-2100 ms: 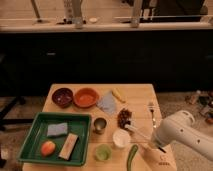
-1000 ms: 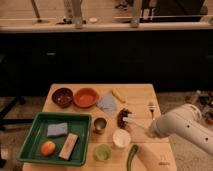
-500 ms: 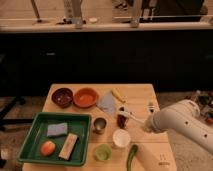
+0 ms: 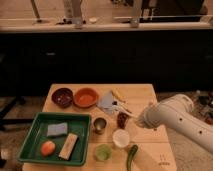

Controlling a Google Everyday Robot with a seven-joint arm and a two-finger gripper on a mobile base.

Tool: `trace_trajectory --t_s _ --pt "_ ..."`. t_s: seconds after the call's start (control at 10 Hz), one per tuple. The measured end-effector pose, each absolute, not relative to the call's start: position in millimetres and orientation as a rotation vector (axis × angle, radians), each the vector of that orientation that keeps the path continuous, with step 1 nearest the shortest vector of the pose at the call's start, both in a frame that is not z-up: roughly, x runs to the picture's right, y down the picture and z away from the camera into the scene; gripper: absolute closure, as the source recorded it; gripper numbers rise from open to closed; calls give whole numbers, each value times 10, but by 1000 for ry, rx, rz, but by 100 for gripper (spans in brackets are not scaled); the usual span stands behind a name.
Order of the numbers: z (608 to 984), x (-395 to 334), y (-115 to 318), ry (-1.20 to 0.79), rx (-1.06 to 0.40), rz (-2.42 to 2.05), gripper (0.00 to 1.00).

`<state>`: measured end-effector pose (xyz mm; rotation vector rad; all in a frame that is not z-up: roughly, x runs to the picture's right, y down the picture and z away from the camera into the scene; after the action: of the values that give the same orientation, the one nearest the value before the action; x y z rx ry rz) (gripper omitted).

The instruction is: Place brush in red bowl

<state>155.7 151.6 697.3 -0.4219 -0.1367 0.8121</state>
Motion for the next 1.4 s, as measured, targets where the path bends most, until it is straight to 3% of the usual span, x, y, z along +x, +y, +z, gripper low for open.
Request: trace_trajectory --t_s 0.7,1.4 --pt "7026 834 1227 -184 -410 808 100" --pt "7032 842 1220 -182 -406 807 100"
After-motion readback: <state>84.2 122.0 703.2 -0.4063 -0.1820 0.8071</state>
